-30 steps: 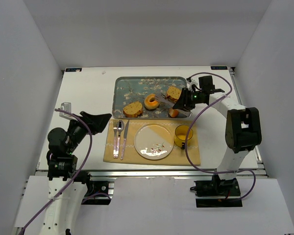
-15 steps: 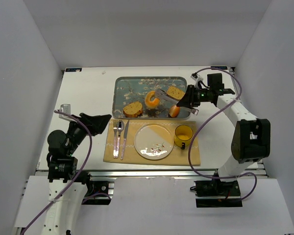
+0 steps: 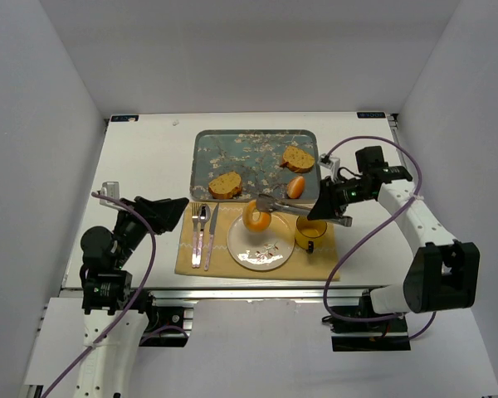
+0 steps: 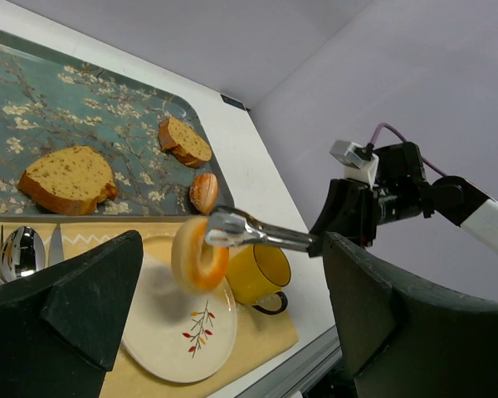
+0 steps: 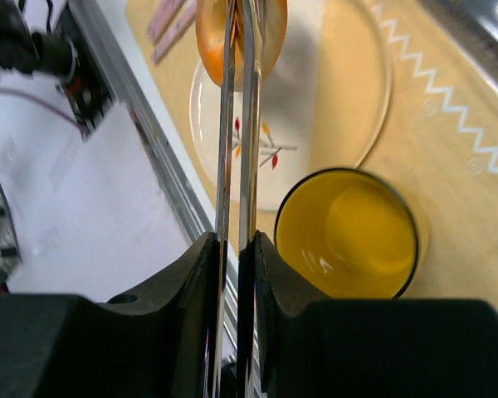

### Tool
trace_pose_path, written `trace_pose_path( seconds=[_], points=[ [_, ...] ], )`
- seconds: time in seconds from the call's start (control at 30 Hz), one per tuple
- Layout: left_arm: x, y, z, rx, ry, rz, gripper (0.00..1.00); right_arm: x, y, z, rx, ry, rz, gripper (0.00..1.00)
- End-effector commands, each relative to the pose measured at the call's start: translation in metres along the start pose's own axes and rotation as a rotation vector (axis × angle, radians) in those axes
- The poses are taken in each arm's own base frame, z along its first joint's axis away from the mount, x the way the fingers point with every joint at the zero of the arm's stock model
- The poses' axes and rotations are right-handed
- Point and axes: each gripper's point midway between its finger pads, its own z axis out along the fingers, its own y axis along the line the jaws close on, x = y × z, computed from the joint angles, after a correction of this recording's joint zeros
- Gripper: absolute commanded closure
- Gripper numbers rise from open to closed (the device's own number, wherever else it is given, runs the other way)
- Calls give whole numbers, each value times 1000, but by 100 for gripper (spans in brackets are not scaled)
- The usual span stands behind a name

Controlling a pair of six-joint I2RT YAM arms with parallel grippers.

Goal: Place the bread

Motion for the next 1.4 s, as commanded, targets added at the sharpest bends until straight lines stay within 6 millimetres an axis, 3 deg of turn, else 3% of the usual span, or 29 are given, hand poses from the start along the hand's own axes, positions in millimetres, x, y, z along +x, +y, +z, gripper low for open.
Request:
trace_pose_path(
  seconds=[0.0,0.17,0.33,0.67,1.0,1.37],
  points=[
    [3,0,-2,7,-2,-5,2,23,27,-6,-59,52,-113,85],
    [5,1,-4,2,3,-7,2,49,37,5,-61,137,-163,84],
    [5,0,-8,1,-4,-4,2,55,41,13,-59,163,-180,83],
    [5,0,-12,-13,-10,-2,2,39,25,26,-9,181,-182,74],
    [4,1,-12,-19,-15,2,2,30,25,26,0,172,-203,57],
    [5,3,-10,-17,-11,3,2,16,21,20,53,151,-263,54]
  ],
)
